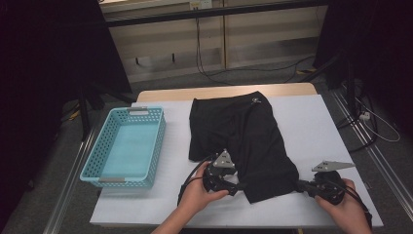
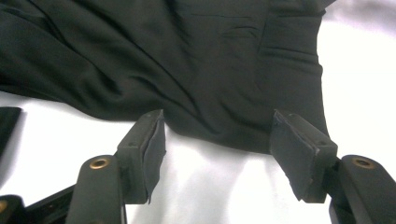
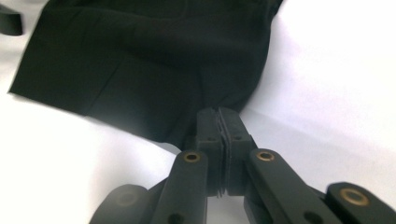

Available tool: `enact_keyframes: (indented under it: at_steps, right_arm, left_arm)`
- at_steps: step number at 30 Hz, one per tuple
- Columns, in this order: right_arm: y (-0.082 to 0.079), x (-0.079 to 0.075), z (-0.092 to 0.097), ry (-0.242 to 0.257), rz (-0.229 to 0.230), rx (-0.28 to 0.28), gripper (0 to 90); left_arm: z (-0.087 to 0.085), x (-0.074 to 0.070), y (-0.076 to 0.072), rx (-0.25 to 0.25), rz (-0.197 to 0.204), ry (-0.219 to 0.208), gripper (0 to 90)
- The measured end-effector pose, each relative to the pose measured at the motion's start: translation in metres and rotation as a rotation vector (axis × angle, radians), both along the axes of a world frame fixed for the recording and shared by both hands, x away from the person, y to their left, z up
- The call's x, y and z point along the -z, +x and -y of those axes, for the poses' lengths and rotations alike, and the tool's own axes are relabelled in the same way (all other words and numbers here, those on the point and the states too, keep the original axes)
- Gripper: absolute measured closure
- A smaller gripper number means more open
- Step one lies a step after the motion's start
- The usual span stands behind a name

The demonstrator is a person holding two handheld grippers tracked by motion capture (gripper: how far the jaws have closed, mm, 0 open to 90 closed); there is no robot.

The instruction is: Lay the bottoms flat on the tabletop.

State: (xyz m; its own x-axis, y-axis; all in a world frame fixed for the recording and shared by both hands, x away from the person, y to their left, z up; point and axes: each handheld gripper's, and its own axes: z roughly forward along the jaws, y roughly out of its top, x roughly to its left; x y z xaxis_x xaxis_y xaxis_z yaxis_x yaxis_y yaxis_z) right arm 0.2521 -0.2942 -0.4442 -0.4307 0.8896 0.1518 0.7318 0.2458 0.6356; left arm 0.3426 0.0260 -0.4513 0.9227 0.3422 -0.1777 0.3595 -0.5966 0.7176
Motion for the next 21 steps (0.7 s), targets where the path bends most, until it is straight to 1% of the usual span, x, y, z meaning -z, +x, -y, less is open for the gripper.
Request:
enact_keyframes:
  at_steps: [1,2,4,6,7,8,9,10,11,12,13,14,15,16,17,18,19,20,21]
  right_arm:
    - [-0.003,-0.001,0.001,0.006,-0.004,0.002,88.8]
    - [-0.005,-0.001,0.002,0.008,-0.003,0.001,88.8]
    - [-0.01,-0.002,0.005,0.016,-0.003,0.003,88.8]
    - [-0.014,-0.001,0.007,0.026,-0.005,0.007,88.9]
    - [-0.016,-0.001,0.009,0.026,-0.007,0.008,88.8]
    - [-0.017,0.0,0.01,0.03,-0.012,0.013,88.8]
    - [-0.018,0.0,0.012,0.035,-0.011,0.017,88.8]
    - [-0.018,-0.001,0.012,0.036,-0.007,0.021,88.9]
    - [-0.018,-0.002,0.012,0.043,-0.003,0.021,88.9]
    - [-0.018,-0.003,0.012,0.041,0.0,0.016,88.9]
    - [-0.017,-0.002,0.011,0.041,-0.001,0.009,88.9]
    - [-0.018,-0.002,0.01,0.039,-0.007,0.009,88.9]
    - [-0.018,-0.001,0.01,0.036,-0.008,0.007,88.9]
    - [-0.018,-0.001,0.01,0.037,-0.014,0.005,88.9]
    - [-0.018,-0.001,0.01,0.037,-0.011,0.002,88.9]
    - [-0.019,-0.001,0.01,0.038,-0.011,0.003,88.9]
    - [-0.019,-0.001,0.01,0.04,-0.008,0.002,88.9]
    - [-0.019,-0.002,0.011,0.041,-0.007,0.001,88.9]
    - [-0.019,-0.002,0.011,0.044,-0.007,0.003,88.9]
  left_arm:
    - [0.001,0.002,0.0,0.003,-0.013,0.004,38.4]
    - [0.002,0.003,-0.001,-0.002,-0.01,0.012,39.1]
    - [0.003,0.004,-0.001,-0.008,-0.005,0.009,38.9]
    - [0.003,0.003,-0.002,-0.027,0.003,0.011,38.7]
    - [0.004,0.003,-0.002,-0.022,-0.005,0.014,39.2]
    - [0.005,0.004,-0.003,-0.023,-0.007,0.007,39.9]
    - [0.006,0.004,-0.004,-0.018,-0.001,0.009,40.0]
    - [0.008,0.003,-0.005,-0.019,0.012,0.022,41.1]
    - [0.009,0.003,-0.006,-0.012,0.016,0.027,43.3]
    - [0.01,0.003,-0.007,-0.008,-0.001,0.018,47.3]
    - [0.012,0.003,-0.008,-0.009,-0.005,0.02,50.4]
    - [0.013,0.003,-0.008,-0.004,0.011,0.03,51.4]
    - [0.014,0.002,-0.009,-0.006,0.012,0.036,53.6]
    - [0.014,0.002,-0.009,-0.002,0.002,0.03,58.3]
    - [0.015,0.002,-0.009,0.009,-0.023,0.026,66.4]
    - [0.016,0.002,-0.01,0.012,-0.018,0.028,70.7]
    - [0.017,0.002,-0.011,0.019,-0.009,0.034,71.9]
    - [0.017,0.002,-0.011,0.025,-0.014,0.038,74.1]
    - [0.018,0.001,-0.011,0.023,-0.02,0.054,79.0]
